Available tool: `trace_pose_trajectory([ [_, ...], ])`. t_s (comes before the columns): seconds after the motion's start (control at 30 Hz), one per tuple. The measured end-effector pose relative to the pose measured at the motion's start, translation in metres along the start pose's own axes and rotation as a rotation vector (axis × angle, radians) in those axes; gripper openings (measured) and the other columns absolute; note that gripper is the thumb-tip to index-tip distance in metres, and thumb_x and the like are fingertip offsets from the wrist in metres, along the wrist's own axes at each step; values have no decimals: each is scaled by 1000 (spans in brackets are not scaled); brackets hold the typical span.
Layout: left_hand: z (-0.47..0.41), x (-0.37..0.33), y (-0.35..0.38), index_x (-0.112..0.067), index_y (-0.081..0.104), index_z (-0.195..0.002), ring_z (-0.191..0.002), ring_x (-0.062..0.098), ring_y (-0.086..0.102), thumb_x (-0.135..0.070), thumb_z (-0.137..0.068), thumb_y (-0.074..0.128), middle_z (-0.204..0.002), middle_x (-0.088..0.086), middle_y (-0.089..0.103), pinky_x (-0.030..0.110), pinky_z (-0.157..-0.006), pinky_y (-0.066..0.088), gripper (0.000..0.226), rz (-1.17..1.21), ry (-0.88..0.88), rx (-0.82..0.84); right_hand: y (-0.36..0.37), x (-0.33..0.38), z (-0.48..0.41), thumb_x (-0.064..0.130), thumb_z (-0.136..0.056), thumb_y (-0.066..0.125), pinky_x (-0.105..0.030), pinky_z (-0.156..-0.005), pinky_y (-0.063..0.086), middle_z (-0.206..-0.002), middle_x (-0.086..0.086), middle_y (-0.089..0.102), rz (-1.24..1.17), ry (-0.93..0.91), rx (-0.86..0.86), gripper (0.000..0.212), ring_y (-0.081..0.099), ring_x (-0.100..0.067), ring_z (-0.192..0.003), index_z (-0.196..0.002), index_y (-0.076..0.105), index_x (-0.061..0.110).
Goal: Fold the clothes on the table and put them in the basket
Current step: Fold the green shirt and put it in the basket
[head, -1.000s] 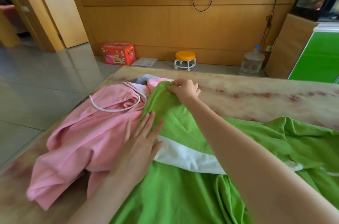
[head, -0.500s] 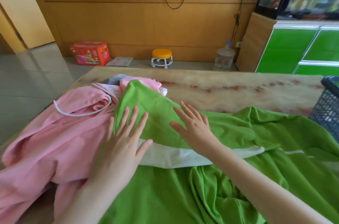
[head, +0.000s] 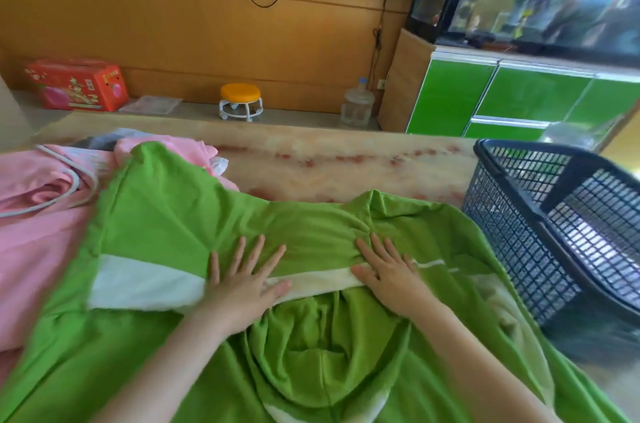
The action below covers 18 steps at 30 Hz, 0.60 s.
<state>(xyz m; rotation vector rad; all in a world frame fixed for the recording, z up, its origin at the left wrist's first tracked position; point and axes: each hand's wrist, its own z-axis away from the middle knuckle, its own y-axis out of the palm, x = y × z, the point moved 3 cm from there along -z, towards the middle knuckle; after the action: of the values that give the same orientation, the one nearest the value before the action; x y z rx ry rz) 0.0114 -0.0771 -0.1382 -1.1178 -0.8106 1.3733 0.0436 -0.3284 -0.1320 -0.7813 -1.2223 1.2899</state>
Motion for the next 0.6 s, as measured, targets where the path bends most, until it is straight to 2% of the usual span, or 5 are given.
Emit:
trace_pose_trajectory([
  [0.23, 0, -5, -13, -48, -12, -144, -142, 20, -24, -64, -93, 14, -154, -10, -25, 59, -111, -11, 60, 30, -36, 52, -15, 5, 38, 46, -101, 33, -41, -120, -2, -160, 3, 8, -301, 6, -84, 53, 2, -17, -148, -150, 21, 33],
  [0.33, 11, -23, -27, -45, 8, -148, -146, 21, -12, -55, -98, 16, -159, -7, -4, 58, -113, -7, 52, 213, -53, -2, -29, -7, 97, 39, -98, 46, -37, -119, 10, -156, 12, 18, -405, -44, -217, 43, 27, 1, -139, -141, 44, 32],
  [0.4, 24, -52, -35, -42, 18, -147, -146, 19, -6, -54, -98, 18, -159, -9, 7, 54, -114, -6, 51, 282, 22, -37, -39, -23, 139, 34, -96, 54, -27, -109, 32, -149, 21, 27, -465, -45, -321, 34, 45, 24, -106, -129, 58, 30],
  [0.5, 51, -106, -47, -39, 29, -145, -147, 19, 0, -59, -93, 20, -157, -5, 15, 49, -116, -3, 56, 389, 158, -5, -44, -59, 187, 24, -91, 62, -33, -96, 47, -129, 12, 59, -527, 129, -532, 20, 60, 1, -102, -108, 69, 29],
  [0.6, 69, -154, -49, -37, 36, -143, -145, 22, 14, -52, -98, 29, -156, -3, 20, 41, -114, 15, 48, 438, 234, 28, -41, -93, 215, 18, -89, 64, -35, -78, 52, -103, 3, 69, -576, 339, -627, 15, 65, -18, -92, -97, 72, 27],
])
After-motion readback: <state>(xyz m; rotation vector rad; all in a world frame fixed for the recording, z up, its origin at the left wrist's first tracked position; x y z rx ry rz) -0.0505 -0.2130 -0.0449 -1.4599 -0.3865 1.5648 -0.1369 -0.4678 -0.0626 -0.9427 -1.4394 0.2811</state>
